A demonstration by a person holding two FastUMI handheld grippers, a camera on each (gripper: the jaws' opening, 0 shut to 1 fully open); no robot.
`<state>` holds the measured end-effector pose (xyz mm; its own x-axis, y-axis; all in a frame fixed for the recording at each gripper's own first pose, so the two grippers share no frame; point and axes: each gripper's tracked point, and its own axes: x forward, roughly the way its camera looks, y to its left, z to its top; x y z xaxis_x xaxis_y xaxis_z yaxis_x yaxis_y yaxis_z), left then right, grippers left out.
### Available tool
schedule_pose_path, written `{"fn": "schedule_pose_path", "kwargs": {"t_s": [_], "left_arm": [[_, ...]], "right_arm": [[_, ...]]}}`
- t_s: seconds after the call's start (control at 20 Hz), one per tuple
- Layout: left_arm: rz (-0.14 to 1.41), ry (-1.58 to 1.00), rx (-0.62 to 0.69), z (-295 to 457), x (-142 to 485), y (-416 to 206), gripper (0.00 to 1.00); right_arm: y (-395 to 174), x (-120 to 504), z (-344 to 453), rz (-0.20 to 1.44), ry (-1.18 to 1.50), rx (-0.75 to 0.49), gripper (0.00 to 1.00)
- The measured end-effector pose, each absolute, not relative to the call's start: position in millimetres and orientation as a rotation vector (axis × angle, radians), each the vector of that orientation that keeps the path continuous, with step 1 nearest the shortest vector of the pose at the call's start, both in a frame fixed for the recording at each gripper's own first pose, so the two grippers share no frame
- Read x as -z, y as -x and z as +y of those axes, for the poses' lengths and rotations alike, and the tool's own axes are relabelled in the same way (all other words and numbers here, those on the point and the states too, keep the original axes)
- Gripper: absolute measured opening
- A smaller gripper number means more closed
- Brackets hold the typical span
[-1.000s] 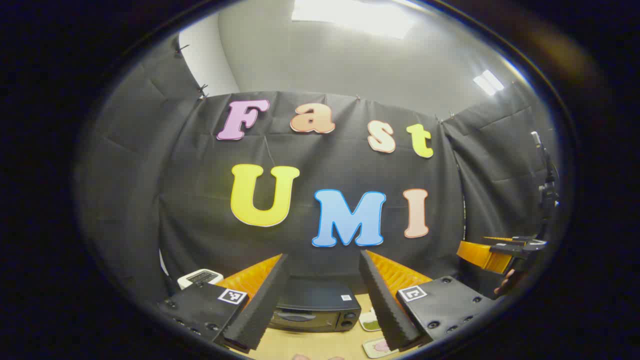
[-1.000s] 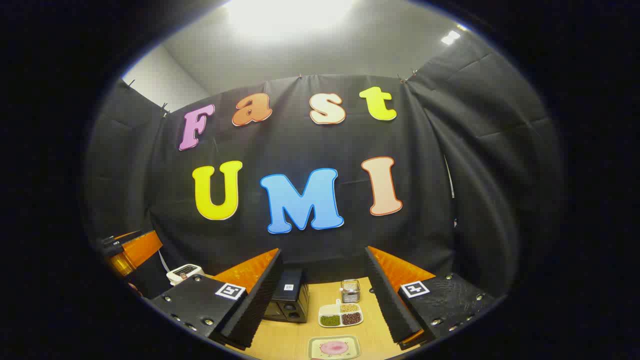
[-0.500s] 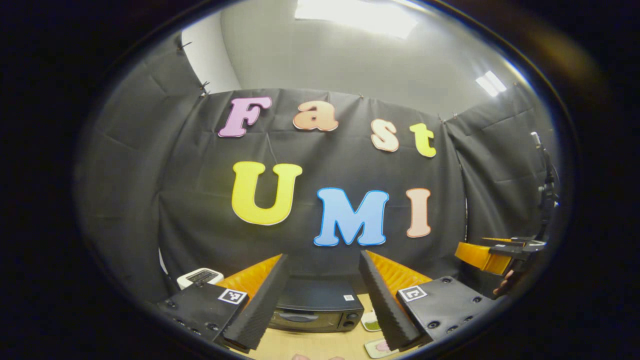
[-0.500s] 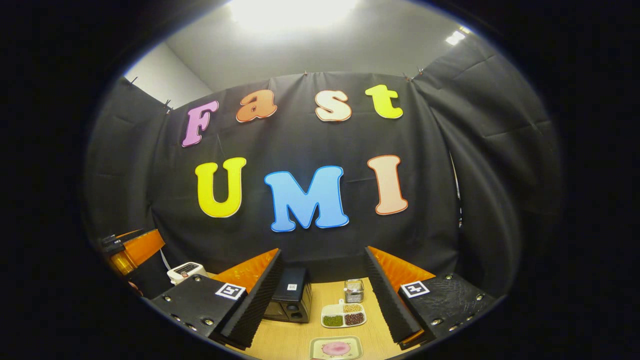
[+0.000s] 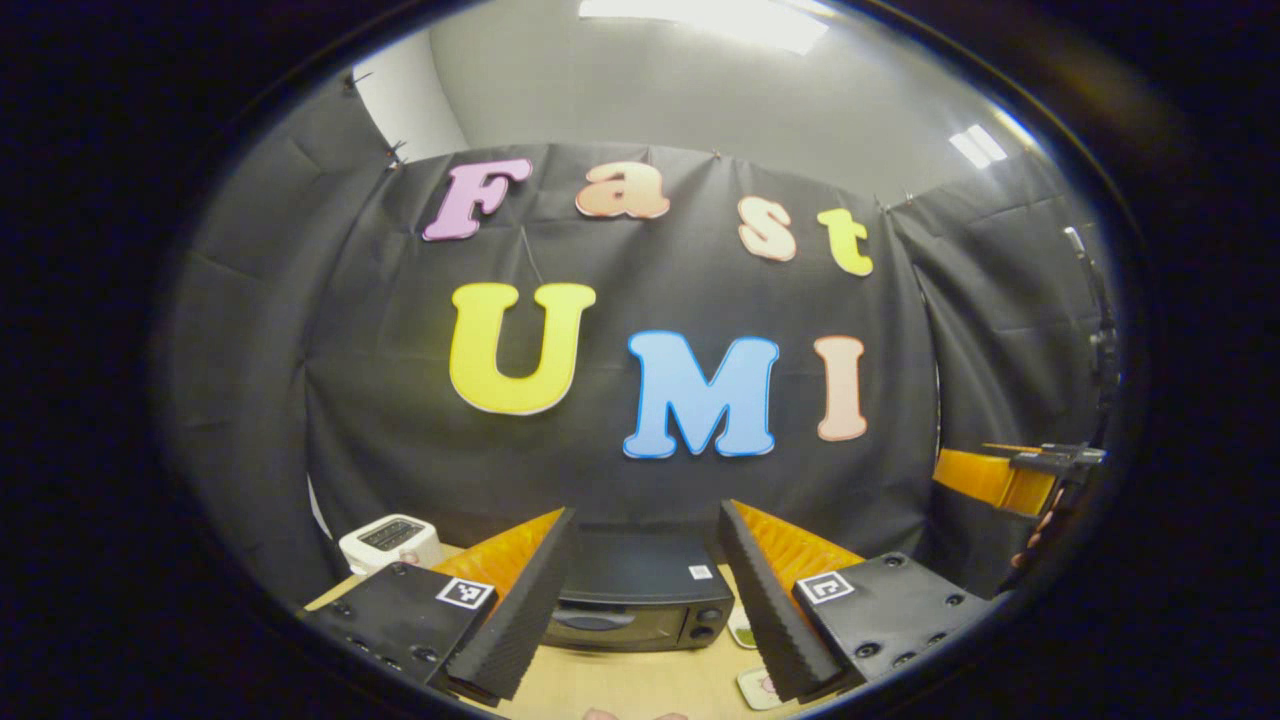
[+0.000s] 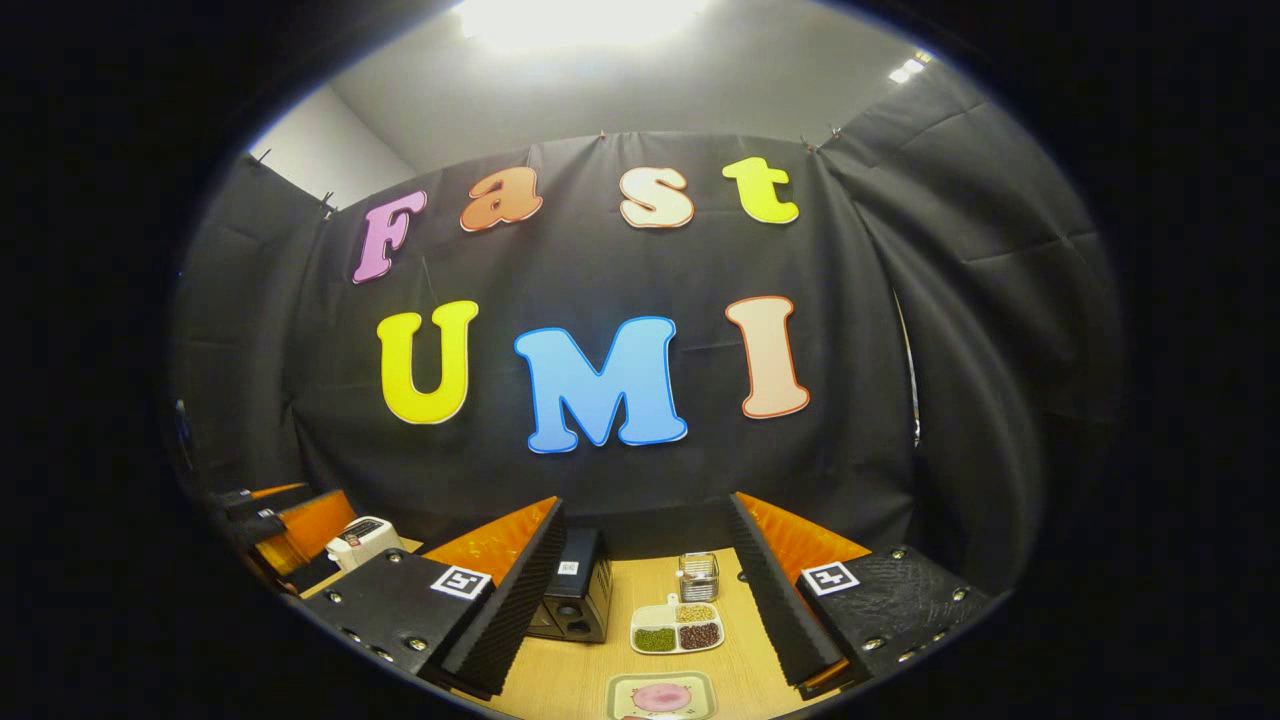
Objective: Open the electric oven with the left hand, put the food in, and close the electric oven.
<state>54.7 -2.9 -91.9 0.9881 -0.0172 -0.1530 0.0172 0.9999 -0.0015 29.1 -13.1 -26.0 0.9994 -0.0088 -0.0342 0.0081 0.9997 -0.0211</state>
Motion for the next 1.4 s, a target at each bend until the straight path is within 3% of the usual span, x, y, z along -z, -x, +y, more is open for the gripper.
{"fn": "schedule_pose_path", "kwargs": {"t_s": [0.3, 0.35, 0.5, 0.7, 0.85, 1.1, 1.2, 1.35, 1.4], "left_arm": [[0.284, 0.011, 0.007, 9, 174, -104, 0.98], [0.307, 0.003, 0.009, 12, 190, -114, 0.92], [0.385, -0.002, 0.002, 24, 241, -136, 0.95], [0.467, -0.043, -0.016, 45, 299, -157, 0.92], [0.488, -0.066, -0.025, 53, 323, -173, 0.98], [0.548, -0.075, -0.039, 59, 361, -189, 0.92], [0.534, -0.091, -0.044, 61, 364, -192, 0.99], [0.524, -0.103, -0.043, 61, 364, -189, 0.99], [0.516, -0.095, -0.046, 59, 362, -186, 0.95]], "right_arm": [[-33, 48, -24, 0.077, 0.047, 0.027, 0.97], [-33, 52, -26, 0.086, 0.052, 0.031, 0.97], [-36, 59, -34, 0.107, 0.048, 0.061, 0.98], [-34, 65, -47, 0.123, 0.056, 0.11, 0.98], [-31, 70, -53, 0.141, 0.062, 0.138, 0.97], [-32, 72, -55, 0.147, 0.068, 0.162, 0.97], [-33, 71, -55, 0.145, 0.074, 0.167, 0.98], [-34, 72, -53, 0.148, 0.066, 0.17, 0.98], [-34, 73, -51, 0.149, 0.062, 0.167, 0.98]]}}
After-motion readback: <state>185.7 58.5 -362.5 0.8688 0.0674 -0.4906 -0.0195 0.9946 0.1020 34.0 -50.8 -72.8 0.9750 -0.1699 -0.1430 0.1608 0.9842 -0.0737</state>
